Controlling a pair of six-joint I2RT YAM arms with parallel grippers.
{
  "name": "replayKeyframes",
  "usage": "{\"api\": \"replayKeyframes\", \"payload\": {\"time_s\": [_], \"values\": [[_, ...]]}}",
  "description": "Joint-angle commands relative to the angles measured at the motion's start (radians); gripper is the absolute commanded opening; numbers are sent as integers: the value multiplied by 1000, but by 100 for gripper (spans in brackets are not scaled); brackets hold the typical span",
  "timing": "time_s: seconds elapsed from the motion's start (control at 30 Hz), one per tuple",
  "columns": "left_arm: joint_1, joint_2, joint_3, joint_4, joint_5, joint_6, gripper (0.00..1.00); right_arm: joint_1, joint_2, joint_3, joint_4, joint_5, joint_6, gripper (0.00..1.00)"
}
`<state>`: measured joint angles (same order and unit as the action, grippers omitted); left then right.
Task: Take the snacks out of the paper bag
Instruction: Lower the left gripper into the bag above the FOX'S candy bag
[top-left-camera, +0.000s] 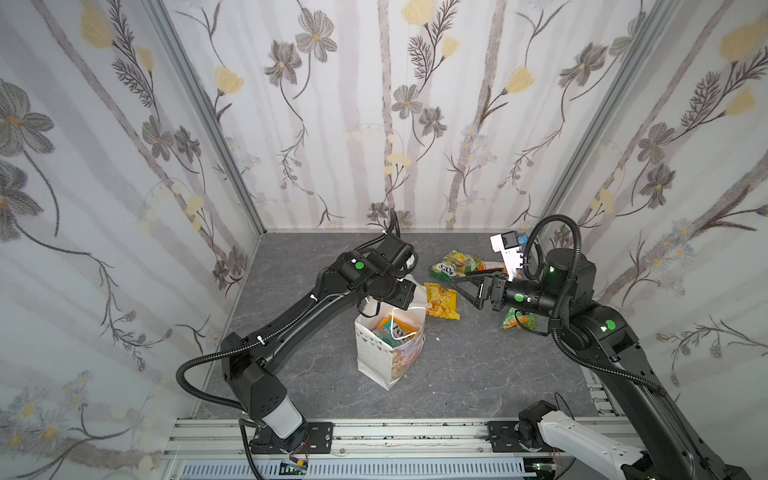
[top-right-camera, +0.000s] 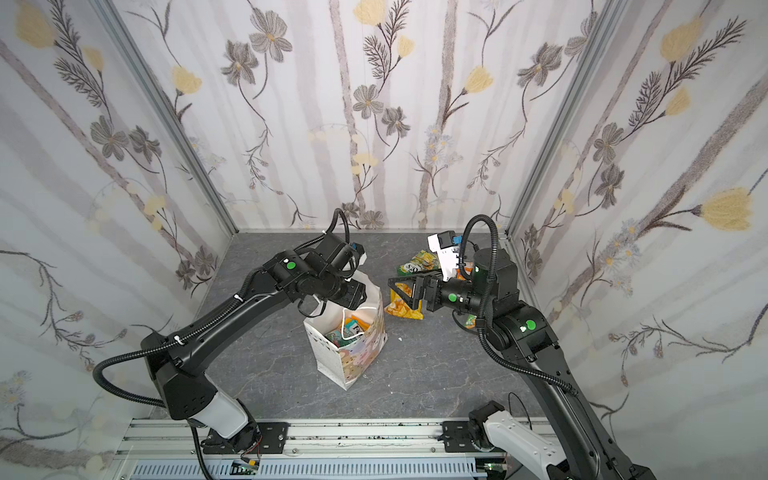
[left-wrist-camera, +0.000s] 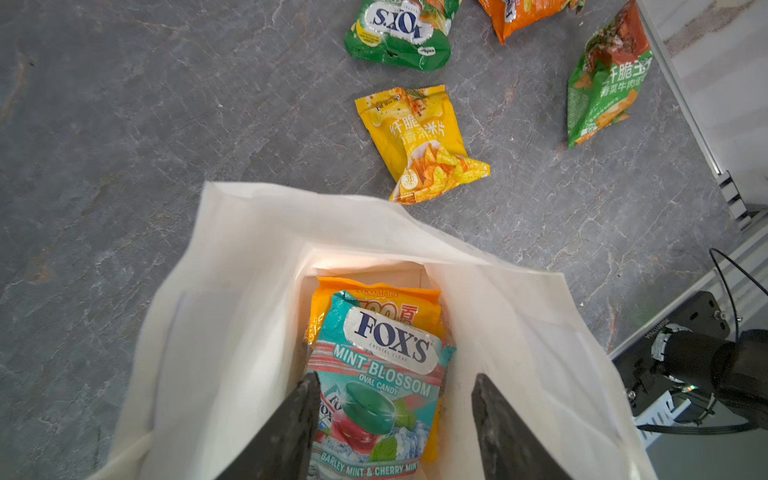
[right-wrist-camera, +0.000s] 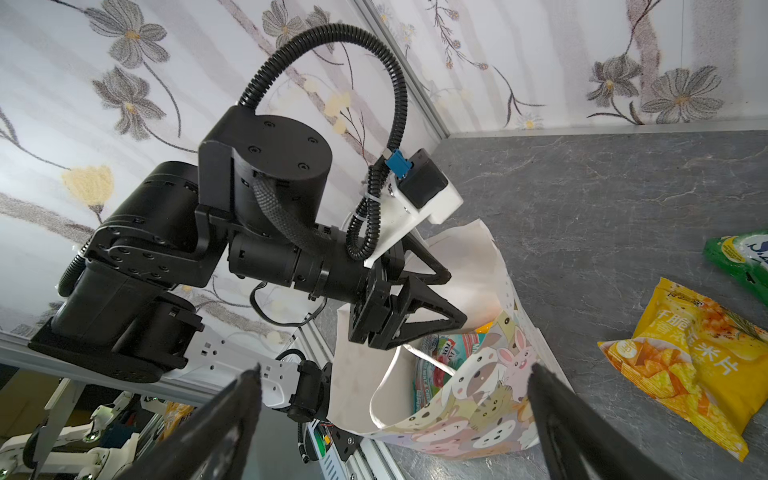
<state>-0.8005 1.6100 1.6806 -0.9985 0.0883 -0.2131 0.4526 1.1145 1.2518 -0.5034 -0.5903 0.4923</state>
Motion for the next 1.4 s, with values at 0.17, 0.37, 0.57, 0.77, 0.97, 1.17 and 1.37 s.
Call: {"api": "replayKeyframes", "payload": {"time_s": [0.17,0.37,0.57,0.77,0.97,1.17,1.37], "values": [[-1,-10,-66,5,31,4,62,4,8,3,6,17,-4,99],[-1,-36,-146,51,49,57,63,6,14,1,9,17,-5,99],[-4,-63,-214,89,72,106,65,6,19,0,12,23,-4,99],[-6,-36,-220,59,38,117,65,5,20,1,14,21,-3,99],[-6,-9,-220,42,16,128,66,6,21,1,17,24,-1,99],[-21,5,-246,26,-25,149,68,6,24,4,17,23,-2,99],[-58,7,-240,13,11,210,69,6,29,7,20,23,0,99]]}}
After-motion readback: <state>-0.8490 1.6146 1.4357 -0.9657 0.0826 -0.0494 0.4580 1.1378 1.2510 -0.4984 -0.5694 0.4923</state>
